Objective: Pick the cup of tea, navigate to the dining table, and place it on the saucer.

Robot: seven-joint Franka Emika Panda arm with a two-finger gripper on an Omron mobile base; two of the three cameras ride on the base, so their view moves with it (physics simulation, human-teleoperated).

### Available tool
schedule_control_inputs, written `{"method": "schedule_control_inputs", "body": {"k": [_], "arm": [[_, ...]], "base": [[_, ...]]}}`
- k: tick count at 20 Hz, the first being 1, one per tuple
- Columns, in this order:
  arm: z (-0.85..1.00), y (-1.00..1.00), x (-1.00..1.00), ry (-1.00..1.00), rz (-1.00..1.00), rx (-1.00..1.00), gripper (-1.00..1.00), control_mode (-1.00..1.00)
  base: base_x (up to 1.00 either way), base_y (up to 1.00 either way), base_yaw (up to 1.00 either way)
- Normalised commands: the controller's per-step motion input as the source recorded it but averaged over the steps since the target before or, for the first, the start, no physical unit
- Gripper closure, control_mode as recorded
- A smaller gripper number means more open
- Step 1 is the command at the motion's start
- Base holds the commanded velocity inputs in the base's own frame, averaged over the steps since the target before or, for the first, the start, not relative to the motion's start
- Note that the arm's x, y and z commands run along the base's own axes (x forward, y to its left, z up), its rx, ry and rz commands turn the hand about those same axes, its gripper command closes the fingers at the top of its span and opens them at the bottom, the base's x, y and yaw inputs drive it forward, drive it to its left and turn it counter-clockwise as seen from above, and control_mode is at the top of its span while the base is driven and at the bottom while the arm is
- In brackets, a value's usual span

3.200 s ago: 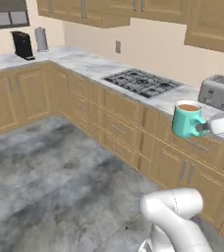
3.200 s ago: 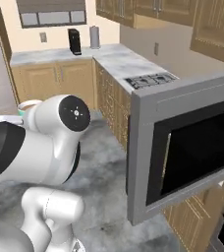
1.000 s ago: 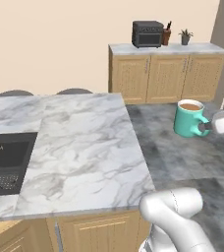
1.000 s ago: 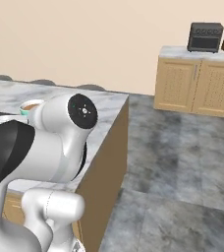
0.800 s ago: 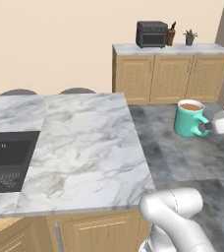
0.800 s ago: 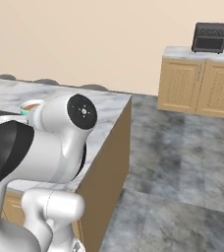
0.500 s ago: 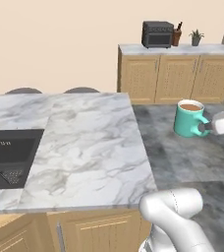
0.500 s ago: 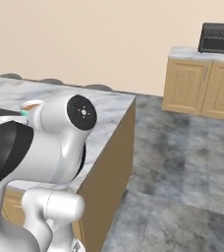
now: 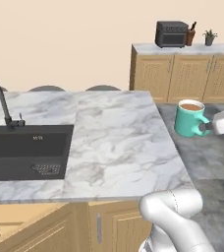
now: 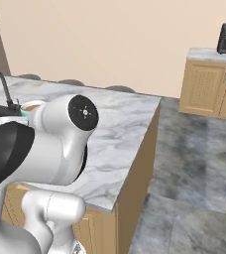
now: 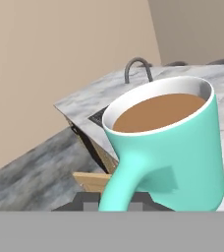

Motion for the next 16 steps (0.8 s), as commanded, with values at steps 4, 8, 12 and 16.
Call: {"method": "schedule_control_inputs", "body": {"k": [4,8,12,16], "arm": [[0.0,0.0,0.0,0.0,0.0,0.0,1.0,1.0],[0.0,0.0,0.0,0.0,0.0,0.0,1.0,1.0],[0.0,0.0,0.0,0.0,0.0,0.0,1.0,1.0],[0.0,0.0,0.0,0.0,0.0,0.0,1.0,1.0]], "base": [[0.02,-0.17,0.02],[-0.27,-0.94,0.11],[-0.31,-1.0,0.07],[-0.02,-1.0,0.05]]}}
